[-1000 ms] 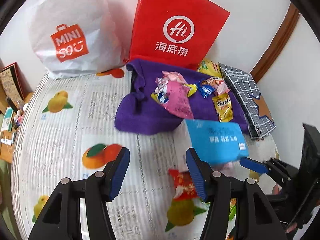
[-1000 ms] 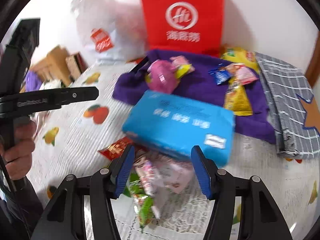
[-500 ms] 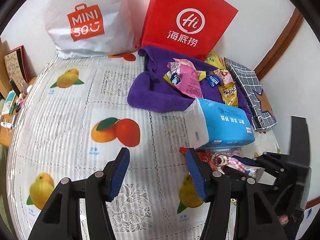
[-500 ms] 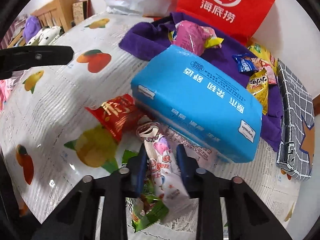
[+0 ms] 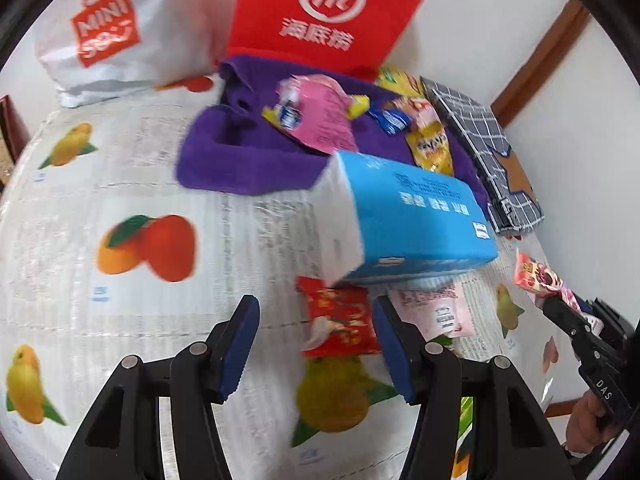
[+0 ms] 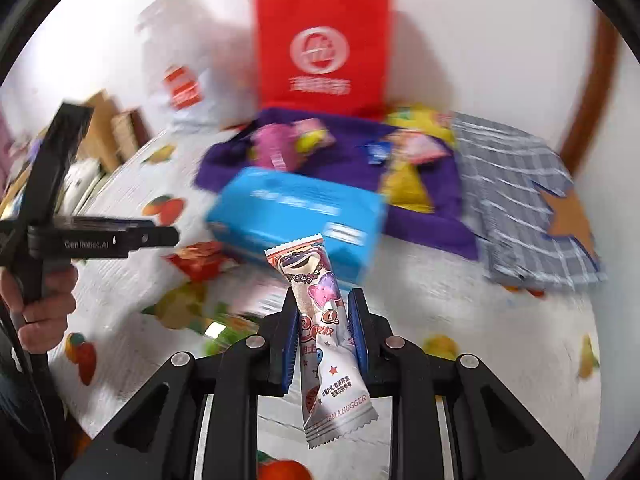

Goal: Organize snacks
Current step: 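Grasp the red candy packet with the left gripper while the right grasps the pink ice-cream-shaped candy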

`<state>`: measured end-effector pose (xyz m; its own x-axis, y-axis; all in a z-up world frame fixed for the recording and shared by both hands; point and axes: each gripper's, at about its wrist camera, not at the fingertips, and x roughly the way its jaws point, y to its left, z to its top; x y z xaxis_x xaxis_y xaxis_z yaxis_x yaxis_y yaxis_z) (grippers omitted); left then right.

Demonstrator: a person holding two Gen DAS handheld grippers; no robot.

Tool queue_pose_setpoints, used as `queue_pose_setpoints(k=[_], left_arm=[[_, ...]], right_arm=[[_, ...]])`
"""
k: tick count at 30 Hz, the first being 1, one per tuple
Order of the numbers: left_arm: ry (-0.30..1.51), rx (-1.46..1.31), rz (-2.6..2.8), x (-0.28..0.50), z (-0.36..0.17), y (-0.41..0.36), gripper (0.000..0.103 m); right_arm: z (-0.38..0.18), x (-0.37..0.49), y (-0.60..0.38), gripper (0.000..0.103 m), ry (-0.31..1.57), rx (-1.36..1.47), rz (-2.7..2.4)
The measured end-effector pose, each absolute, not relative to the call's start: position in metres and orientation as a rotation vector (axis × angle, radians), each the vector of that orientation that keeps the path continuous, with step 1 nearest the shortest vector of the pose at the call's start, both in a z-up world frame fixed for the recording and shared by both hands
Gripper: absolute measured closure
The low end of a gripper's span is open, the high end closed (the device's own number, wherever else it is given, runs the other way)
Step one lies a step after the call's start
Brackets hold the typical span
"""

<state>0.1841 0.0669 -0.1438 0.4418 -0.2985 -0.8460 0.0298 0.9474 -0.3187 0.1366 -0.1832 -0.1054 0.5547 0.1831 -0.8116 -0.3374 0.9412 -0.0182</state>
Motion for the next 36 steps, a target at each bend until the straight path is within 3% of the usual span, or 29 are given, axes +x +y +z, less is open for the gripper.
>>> queue_pose_setpoints(k=[7,10,15,18,20,25,32,33,34,36], left_arm=[[1.17,-0.186,-0.181,0.195,-0.164,0.038,0.049],[1.167,-0.15,-0.165,0.191,-0.168,0.032,0.063],[1.131,-0.084,-0.148,0.173,-0.165,0.036,0.066],[1.116,-0.051,-0.112,0.157,-0.166,0.047,0.066],[1.109,-0.06,-0.099,0.151,-0.169,0.056,0.065],[1.048,-0.079,-0.095,0.14,-0.171,0.064,0.064],[0.979,-0.034,-0.073,0.133,-0.174,0.056,0.065],[0.971,-0.051,-0.075,0.132,-0.174,0.058,0.065],[0.965,-0.062,-0.076,0.13,-0.174,0.06,0.066],[0.943,-0.071,-0.083,0.126,-0.175,0.062,0.066]], right_arm=[[-0.141,0.13,-0.232,0.079,0.958,-0.06,0.218],[-0.156,0.134,-0.239,0.079,0.952,0.011,0.175],[-0.177,0.141,-0.237,0.078,1.006,0.064,0.187],[-0.18,0.136,-0.236,0.073,1.016,0.015,0.201],[-0.178,0.129,-0.239,0.056,1.006,-0.021,0.189],[-0.159,0.12,-0.248,0.041,0.924,-0.033,0.186],[-0.179,0.148,-0.226,0.041,0.983,-0.089,0.209],[-0.185,0.15,-0.224,0.044,1.0,-0.103,0.197],[-0.193,0.152,-0.223,0.053,1.019,-0.118,0.182],[-0.193,0.147,-0.223,0.054,0.972,-0.121,0.171]])
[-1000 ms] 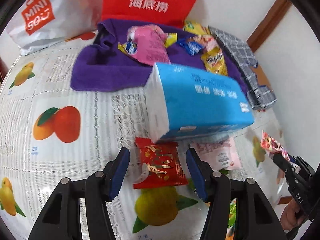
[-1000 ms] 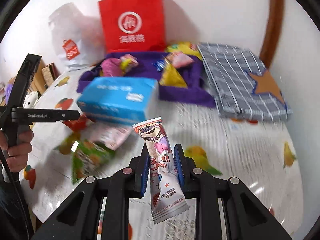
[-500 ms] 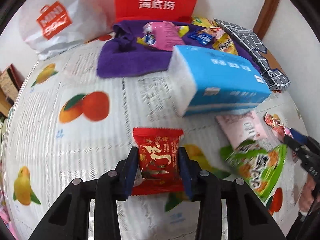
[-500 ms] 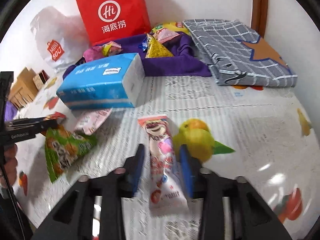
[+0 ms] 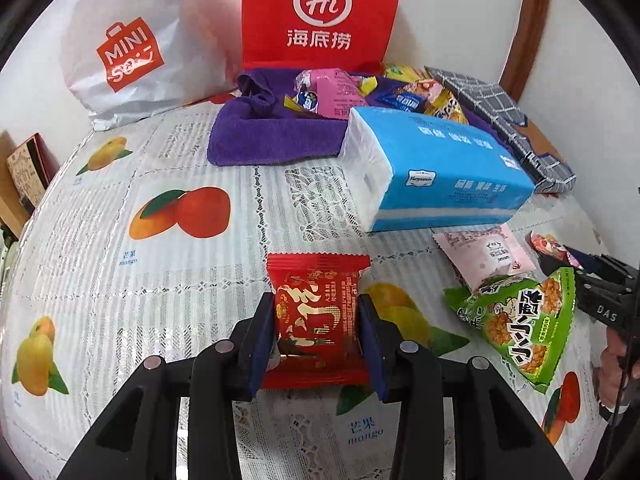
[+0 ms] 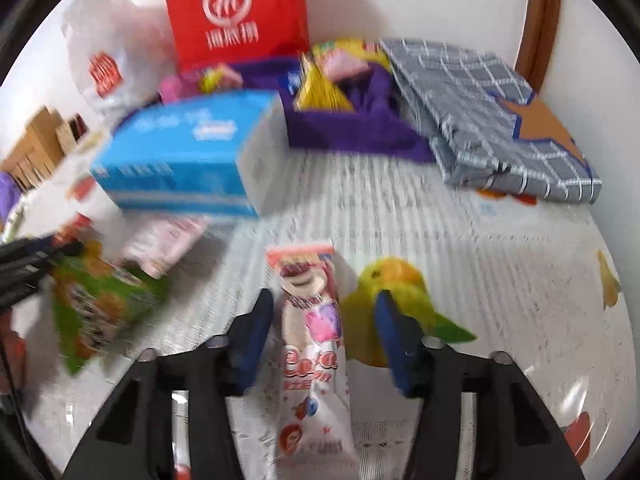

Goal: Organize snacks

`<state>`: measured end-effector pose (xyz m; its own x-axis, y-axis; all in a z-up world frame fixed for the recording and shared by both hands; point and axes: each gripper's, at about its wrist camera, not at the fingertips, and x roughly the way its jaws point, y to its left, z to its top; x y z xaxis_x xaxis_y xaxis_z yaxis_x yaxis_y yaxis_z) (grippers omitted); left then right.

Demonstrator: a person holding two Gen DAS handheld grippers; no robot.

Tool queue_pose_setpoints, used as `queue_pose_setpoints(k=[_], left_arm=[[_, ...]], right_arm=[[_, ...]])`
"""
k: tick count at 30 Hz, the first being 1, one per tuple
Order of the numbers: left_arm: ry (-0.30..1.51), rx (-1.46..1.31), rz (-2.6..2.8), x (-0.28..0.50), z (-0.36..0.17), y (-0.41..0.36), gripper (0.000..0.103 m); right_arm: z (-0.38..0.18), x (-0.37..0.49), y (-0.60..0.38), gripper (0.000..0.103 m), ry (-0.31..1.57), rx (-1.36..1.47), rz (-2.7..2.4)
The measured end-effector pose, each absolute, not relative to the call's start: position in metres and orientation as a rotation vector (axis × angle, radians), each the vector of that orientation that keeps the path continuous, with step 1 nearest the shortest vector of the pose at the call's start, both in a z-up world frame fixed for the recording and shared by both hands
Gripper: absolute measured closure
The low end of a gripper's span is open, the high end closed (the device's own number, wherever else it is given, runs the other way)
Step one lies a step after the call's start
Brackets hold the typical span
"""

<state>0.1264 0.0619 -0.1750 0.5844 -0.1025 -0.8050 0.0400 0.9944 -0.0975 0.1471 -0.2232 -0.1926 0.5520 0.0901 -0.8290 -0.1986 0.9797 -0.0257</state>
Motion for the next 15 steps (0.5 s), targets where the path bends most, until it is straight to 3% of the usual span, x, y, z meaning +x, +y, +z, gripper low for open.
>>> queue_pose_setpoints(k=[15], left_arm=[[0.928,-0.088,-0.073,0.1275,-0.177,0.0605,0.065]], right_arm=[[-0.1971,0.1502,-0.2272,0.057,0.961,-0.096,0.17]])
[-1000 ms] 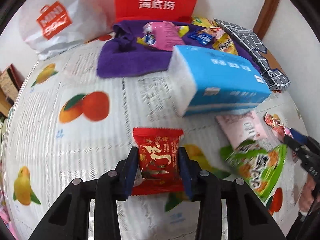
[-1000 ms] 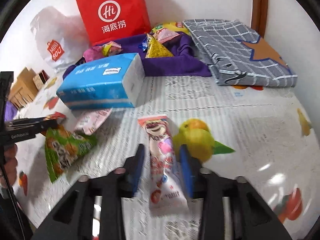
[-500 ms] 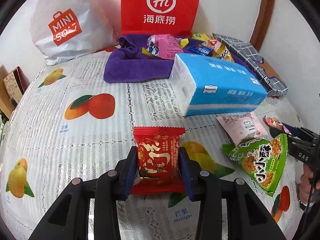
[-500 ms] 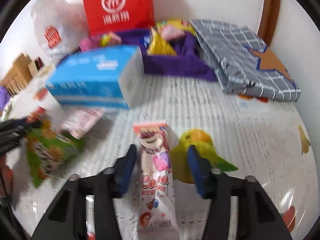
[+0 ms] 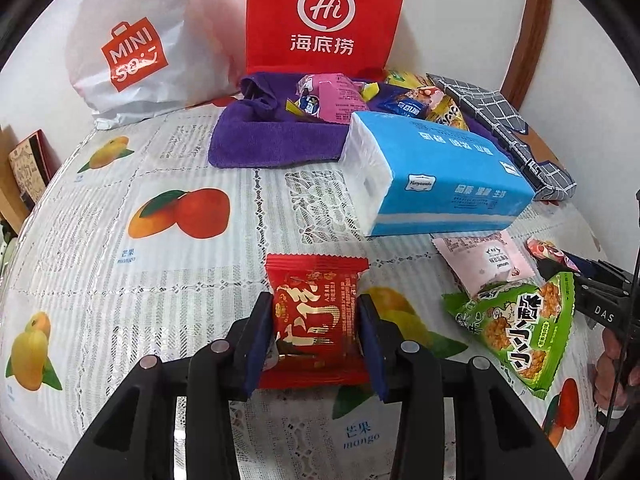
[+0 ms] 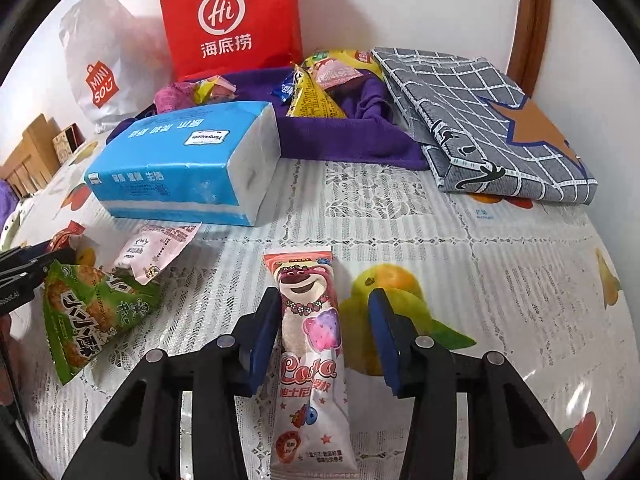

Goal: Organize snacks

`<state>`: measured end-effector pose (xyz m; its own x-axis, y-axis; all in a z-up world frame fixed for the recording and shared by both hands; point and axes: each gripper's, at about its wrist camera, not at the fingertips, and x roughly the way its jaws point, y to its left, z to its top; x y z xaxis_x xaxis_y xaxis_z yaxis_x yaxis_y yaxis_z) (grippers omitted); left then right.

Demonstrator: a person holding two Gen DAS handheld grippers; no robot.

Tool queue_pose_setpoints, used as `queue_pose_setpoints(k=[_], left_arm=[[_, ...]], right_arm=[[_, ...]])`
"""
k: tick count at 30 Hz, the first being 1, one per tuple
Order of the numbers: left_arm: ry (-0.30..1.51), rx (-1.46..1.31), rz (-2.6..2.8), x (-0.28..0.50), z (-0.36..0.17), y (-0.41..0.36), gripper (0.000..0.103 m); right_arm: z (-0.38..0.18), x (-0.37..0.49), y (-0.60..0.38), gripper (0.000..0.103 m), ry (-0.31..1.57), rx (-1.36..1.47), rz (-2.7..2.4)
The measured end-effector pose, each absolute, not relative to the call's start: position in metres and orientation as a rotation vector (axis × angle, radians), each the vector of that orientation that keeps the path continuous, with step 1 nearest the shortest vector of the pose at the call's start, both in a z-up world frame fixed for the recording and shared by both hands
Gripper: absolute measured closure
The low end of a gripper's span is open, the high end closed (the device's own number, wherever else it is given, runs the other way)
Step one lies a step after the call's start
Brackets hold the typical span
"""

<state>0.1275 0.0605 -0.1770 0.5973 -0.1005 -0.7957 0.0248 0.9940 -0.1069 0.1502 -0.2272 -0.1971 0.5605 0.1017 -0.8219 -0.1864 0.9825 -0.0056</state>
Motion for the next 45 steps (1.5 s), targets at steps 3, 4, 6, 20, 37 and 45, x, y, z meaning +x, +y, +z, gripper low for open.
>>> queue_pose_setpoints(k=[3,4,6,20,37,45], left_arm=[[0.928,-0.088,-0.073,0.127,-0.177,0.06,0.065],[0.928,-0.088,-0.073,0.128,-0.177,0.06,0.065],[0.929,-0.088,-0.077,0.128,-0.177,0.06,0.061],[0.937,-0.049,-0.068,0.129,-0.176,0.053,0.062],[0.903,-0.107,-0.132,0.107,-0.138,0.059,0.067],[0.89,-0.118,-0.151,0.111,-0.104,0.05,0.067]], right_arm=[[-0.197,0.15,-0.226,0.057,0.962,-0.1,0.17],[-0.197,0.15,-0.226,0.057,0.962,-0.102,0.173],[-0.197,0.151,-0.226,0.056,0.964,-0.102,0.175],[-0.197,0.151,-0.226,0.056,0.965,-0.094,0.179],[-0.169,0.138,-0.231,0.082,0.93,-0.017,0.2],[-0.125,0.129,-0.213,0.082,0.87,-0.001,0.219]])
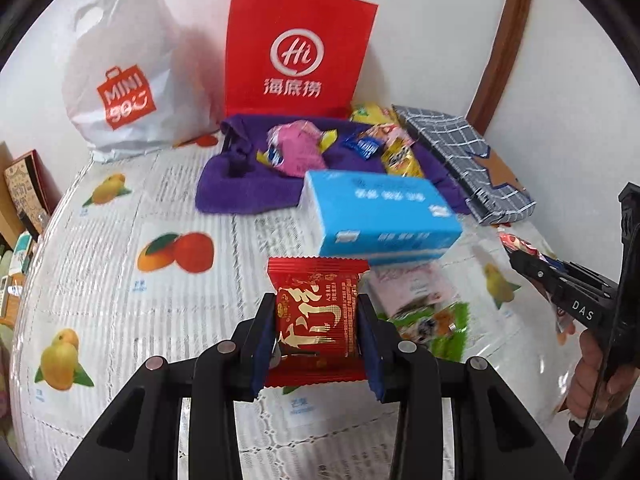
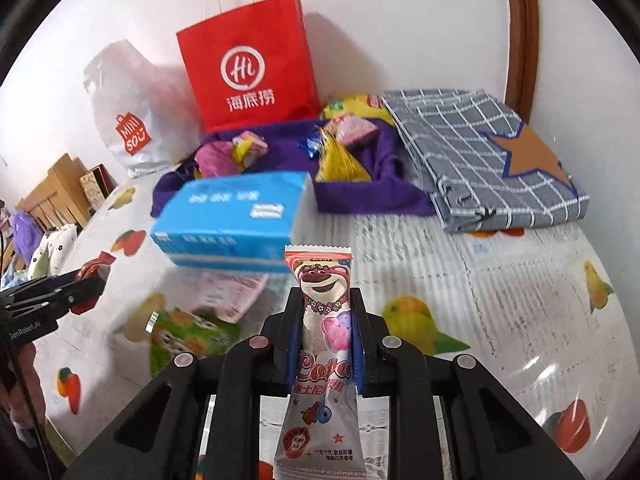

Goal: Organize snacks

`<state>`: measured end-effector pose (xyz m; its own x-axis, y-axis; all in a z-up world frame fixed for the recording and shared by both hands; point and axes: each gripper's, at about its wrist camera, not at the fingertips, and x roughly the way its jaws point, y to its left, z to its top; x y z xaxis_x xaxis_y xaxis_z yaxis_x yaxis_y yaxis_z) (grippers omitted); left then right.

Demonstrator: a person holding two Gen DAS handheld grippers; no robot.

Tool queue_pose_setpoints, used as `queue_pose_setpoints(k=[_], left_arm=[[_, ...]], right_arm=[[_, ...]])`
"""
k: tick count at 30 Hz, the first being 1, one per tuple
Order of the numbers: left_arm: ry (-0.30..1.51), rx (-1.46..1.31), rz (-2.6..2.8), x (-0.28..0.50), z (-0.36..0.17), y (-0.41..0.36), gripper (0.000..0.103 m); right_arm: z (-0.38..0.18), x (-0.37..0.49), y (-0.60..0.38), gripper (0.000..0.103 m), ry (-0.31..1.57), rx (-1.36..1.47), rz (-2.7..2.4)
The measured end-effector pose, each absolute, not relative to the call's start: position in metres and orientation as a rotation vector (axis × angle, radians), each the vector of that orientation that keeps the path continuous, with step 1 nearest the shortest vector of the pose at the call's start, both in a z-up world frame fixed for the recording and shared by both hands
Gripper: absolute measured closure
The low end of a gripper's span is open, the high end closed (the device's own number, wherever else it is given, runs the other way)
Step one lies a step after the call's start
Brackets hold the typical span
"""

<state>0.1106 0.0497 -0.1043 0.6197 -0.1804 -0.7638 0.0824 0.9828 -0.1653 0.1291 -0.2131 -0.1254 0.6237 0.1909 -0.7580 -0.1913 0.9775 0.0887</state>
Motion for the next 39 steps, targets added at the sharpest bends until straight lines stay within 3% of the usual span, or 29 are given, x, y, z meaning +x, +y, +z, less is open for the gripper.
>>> queue_pose_setpoints(k=[19,39], left_arm=[[0.846,-0.114,-0.201,0.161,-0.043,0.034,0.067],[0.828,-0.134,-0.121,0.253,-0.016,0.066,0.067]], right_arm=[[-0.042,0.184,-0.182,0.082,0.797,-0.011,0.239],[-0.017,0.293,-0.135,0.082,0.751,-0.044,0.31]])
